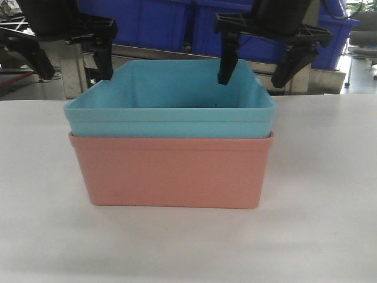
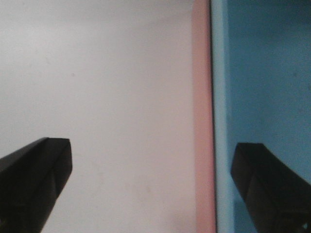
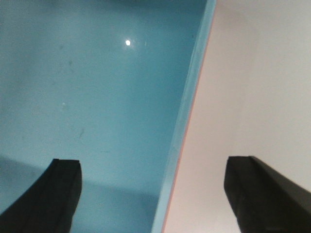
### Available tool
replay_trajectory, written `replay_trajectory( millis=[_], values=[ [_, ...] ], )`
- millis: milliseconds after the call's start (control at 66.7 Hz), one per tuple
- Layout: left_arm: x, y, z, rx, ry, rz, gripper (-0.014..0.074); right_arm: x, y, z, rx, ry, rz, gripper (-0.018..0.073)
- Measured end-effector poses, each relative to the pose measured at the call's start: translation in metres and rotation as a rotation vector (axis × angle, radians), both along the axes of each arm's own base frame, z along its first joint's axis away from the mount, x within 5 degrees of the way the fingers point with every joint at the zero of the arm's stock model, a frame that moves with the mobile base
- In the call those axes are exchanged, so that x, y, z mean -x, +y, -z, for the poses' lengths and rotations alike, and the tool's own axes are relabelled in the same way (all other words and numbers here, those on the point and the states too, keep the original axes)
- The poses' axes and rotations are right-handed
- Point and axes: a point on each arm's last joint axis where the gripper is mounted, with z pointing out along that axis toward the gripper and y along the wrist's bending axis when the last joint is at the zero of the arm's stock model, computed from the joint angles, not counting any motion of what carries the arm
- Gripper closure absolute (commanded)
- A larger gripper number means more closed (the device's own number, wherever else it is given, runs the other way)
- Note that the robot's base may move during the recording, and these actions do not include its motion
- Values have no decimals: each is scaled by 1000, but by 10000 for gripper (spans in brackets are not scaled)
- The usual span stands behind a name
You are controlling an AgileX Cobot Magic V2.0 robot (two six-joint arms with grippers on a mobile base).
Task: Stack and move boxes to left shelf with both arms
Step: 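Lower both grippers onto opposite rims of the stacked bins and grip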
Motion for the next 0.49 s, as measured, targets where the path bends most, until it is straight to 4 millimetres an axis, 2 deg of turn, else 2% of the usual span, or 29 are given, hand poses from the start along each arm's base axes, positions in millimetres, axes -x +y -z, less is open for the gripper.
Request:
replay_trajectory(
  millis=[150,495],
  values=[
    [-4,-9,16,41,41,-2,31,-4,5,20,20,48,-10,-64],
    [-14,-14,44,38,88,-6,31,-10,10,49,44,110,-14,-62]
  ],
)
